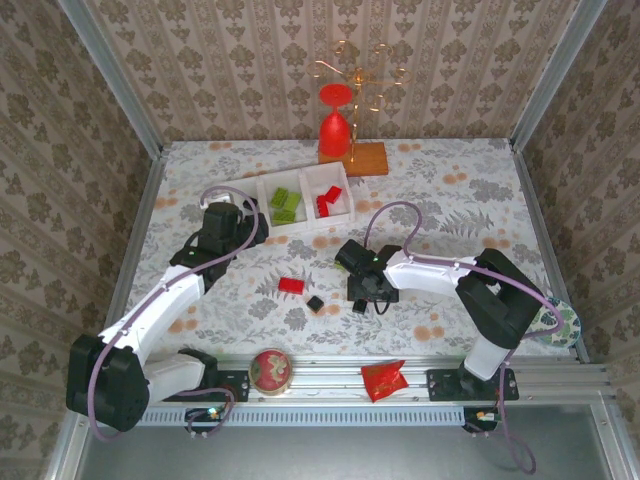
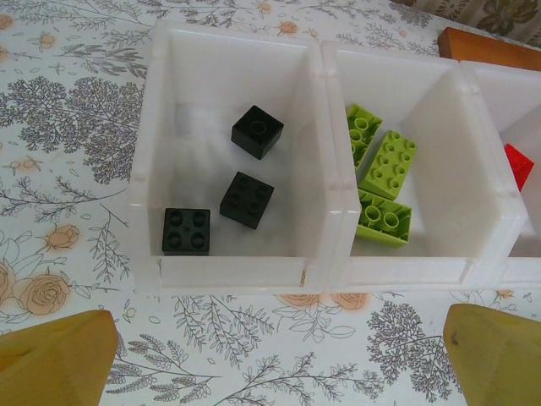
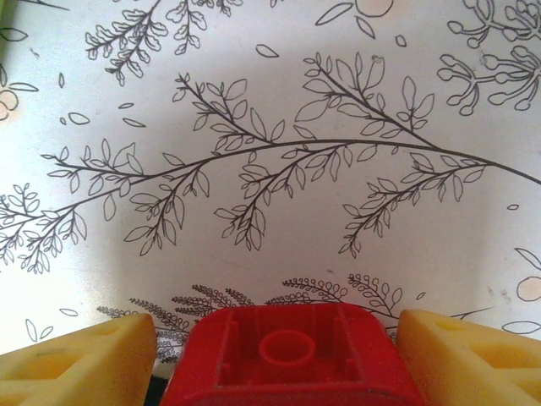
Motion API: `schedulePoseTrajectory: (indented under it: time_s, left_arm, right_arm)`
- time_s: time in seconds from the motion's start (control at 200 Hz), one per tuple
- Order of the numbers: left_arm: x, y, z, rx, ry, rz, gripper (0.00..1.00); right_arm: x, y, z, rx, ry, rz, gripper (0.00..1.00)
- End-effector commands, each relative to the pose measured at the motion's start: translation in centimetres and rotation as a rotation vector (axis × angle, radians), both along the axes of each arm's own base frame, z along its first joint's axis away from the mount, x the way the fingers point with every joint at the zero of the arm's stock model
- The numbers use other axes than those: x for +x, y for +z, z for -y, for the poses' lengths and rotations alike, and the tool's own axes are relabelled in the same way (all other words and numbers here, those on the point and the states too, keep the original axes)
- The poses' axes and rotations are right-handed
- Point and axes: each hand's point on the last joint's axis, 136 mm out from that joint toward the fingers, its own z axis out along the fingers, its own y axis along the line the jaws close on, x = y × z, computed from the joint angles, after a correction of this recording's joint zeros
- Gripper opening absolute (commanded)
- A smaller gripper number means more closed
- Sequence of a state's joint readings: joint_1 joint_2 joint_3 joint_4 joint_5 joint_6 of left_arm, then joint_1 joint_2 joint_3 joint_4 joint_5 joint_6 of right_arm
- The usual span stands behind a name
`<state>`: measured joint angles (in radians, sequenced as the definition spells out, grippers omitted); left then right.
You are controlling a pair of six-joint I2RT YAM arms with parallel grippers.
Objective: Sort the legos into containers by color
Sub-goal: Pick up the lego from the bottom-center of the table.
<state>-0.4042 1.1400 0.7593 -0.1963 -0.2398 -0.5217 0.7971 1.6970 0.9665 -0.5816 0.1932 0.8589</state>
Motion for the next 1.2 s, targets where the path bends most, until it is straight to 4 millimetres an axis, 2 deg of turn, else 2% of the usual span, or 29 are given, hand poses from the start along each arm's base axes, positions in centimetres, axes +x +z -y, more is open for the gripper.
schedulePoseTrajectory:
  time_s: [0.0,0.405,0.625,0.75,0.95,1.195]
  left_arm:
    - [-0.1,-0.8,-0.1,-0.009,0.012,-0.024,1.00]
    - [-0.1,-0.9,-0.2,-0.006,0.015,-0.026,1.00]
    - [-0.2,-0.8,-0.5,0.002,0.021,-0.023,1.00]
    - [-0.2,-0.9,-0.6,0.004,0.026,-0.022,1.00]
    - [-0.2,-0.8,-0.8,0.008,0.031,-0.020,1.00]
    - [-0.2,-0.8,-1.0,0.009,0.034,-0.018,1.00]
  right_arm:
    - [-0.4,-0.3,-0.4,0.003,0.031,-0.019,0.74]
    - [-0.2,0.3,-0.3,0.018,0.006,0.010,0.64]
    - [0.6,1.4,-0.5,0.021,0.002,0.046,0.60]
    - [1.5,2.9,-0.5,0.012,0.009,0.091,0.60]
    - [4.4,6.2,-1.3,-0.020,0.058,0.209,0.61]
    - [10.4,10.3,-3.8,-0.059,0.131,0.376,0.61]
